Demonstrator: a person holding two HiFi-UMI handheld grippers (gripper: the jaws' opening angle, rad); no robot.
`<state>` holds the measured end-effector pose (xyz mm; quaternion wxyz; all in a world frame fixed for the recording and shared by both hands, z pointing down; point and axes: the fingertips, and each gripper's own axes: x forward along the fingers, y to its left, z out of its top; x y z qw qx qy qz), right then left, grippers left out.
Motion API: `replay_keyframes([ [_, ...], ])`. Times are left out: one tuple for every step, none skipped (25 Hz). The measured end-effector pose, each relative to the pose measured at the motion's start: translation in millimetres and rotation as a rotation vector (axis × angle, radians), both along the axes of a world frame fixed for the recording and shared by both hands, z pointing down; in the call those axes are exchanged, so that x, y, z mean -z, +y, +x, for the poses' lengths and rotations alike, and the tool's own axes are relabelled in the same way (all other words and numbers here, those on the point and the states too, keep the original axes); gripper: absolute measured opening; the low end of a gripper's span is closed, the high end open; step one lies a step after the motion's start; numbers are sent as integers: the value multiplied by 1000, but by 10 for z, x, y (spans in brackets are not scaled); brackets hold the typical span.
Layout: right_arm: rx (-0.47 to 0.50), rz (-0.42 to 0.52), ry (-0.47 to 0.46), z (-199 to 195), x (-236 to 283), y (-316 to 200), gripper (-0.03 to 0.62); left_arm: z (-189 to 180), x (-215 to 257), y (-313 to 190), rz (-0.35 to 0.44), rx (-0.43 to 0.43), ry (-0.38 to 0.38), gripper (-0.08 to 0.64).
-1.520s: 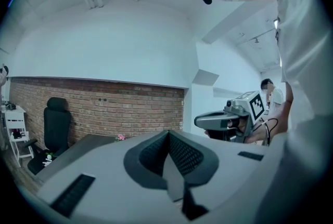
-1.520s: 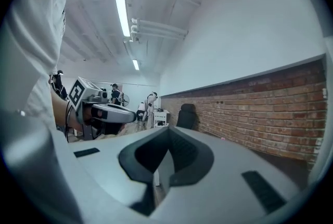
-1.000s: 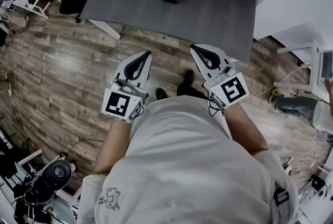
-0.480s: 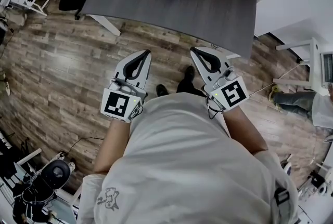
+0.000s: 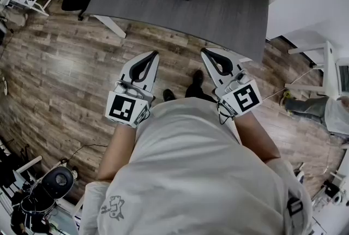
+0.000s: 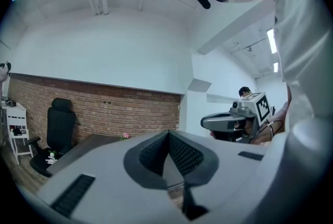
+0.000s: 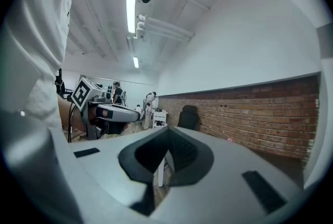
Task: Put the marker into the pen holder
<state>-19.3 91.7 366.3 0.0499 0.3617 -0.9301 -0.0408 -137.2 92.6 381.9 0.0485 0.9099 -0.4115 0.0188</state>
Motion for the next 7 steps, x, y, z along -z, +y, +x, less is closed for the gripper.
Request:
replay_keyframes([
  [1, 2, 1, -7, 6, 1, 5, -4, 2, -6, 0, -1, 1, 11],
  [1, 4, 3, -13, 7, 1, 5, -7, 1, -12, 0, -1, 2, 11],
  [2, 4, 4, -15, 2, -1, 5, -8, -2, -17, -1, -2, 3, 11],
  [3, 2, 4, -15, -7, -4, 5, -8, -8, -22, -2, -2, 3, 11],
  [3, 1, 4, -14, -15, -6, 5, -6, -13, -24, -4, -3, 3, 11],
  [3, -1, 3, -13, -23, -8, 5, -3, -18, -25, -5, -3, 3, 11],
  [4, -3, 2, -12, -31, -9, 5, 0, -23, -25, -6, -4, 3, 11],
])
